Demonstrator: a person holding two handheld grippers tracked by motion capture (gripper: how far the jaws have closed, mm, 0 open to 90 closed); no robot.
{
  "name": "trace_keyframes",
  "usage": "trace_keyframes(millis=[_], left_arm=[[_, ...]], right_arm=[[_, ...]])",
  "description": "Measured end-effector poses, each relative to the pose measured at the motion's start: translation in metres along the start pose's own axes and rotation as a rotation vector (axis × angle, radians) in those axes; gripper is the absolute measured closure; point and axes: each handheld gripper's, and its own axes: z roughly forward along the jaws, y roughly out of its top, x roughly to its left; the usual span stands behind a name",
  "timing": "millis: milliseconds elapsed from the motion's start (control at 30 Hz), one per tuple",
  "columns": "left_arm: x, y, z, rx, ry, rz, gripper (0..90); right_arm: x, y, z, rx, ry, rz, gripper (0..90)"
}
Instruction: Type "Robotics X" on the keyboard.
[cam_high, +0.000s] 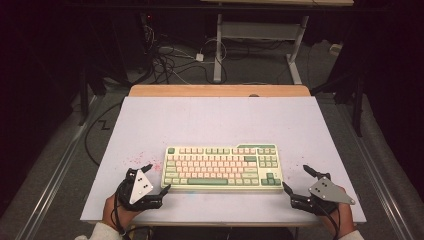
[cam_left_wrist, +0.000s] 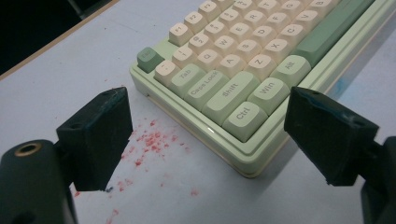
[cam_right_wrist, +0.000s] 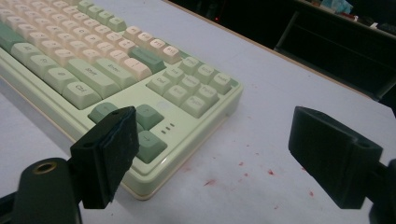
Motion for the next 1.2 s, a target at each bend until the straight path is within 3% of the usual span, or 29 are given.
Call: trace_keyframes(millis=[367,1200], left_arm=[[-0.0003,-0.0008,-0.0003,-0.001,-0.01,0.013,14.6],[0.0007,-0.0003,0.0032,0.022,-0.015,0.003,14.6]], right_arm=[[0.004,0.0057,0.0003,-0.014,0.005,-0.023,16.5],[0.0027,0.0063,0.0006,-0.02,0.007,-0.016,16.5]])
